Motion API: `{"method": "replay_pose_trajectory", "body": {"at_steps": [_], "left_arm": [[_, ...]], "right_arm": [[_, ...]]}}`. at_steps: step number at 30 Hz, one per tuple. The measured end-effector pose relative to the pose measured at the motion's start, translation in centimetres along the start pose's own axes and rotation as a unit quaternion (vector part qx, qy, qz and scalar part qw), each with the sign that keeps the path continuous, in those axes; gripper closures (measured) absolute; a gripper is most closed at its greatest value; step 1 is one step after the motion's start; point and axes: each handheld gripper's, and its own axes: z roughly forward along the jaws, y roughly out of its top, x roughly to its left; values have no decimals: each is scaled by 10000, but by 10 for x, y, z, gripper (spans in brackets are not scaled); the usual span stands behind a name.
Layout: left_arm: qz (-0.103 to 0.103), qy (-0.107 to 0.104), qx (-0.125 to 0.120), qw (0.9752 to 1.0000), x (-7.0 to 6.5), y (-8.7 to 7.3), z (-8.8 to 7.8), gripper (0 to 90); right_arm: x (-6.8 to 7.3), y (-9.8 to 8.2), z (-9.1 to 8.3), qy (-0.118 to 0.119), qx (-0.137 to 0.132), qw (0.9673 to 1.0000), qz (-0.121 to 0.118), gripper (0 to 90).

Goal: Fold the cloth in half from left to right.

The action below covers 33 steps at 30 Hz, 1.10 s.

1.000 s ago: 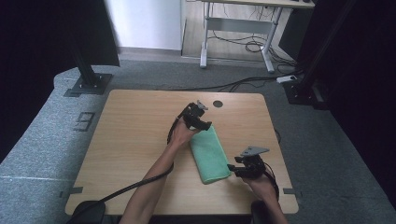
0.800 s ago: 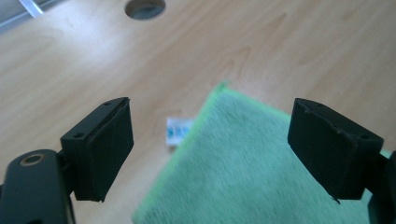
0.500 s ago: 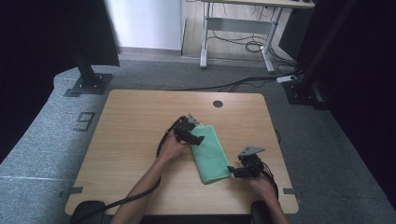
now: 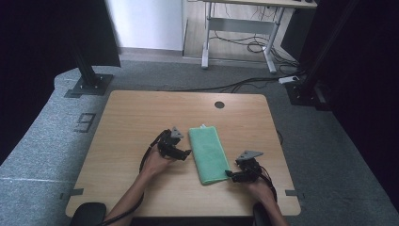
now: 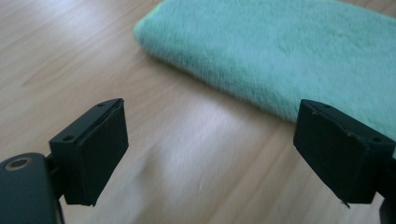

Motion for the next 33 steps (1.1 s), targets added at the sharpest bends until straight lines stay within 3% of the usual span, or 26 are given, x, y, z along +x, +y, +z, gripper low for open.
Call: {"method": "replay_pose_trajectory", "body": {"at_steps": [11,19,22,25,30,33], "left_arm": [[-332,128,102,9993,11,-44,-30,103],[-578,137,62,9982,18,-65,-44,114],[-642,65,-56,9979,18,-59,-43,118],[-547,-37,-167,9984,11,-43,-37,119],[-380,-202,-271,9987,-3,-8,-11,124],[-358,-210,-214,9989,-8,3,5,127]], "right_arm": [[19,13,13,91,-7,9998,-172,292],[29,22,23,208,-23,9993,-301,296],[32,26,26,276,-7,9991,-316,296],[32,27,26,290,39,9991,-310,296],[32,27,26,283,53,9992,-287,293],[32,27,26,271,23,9992,-282,292]]}}
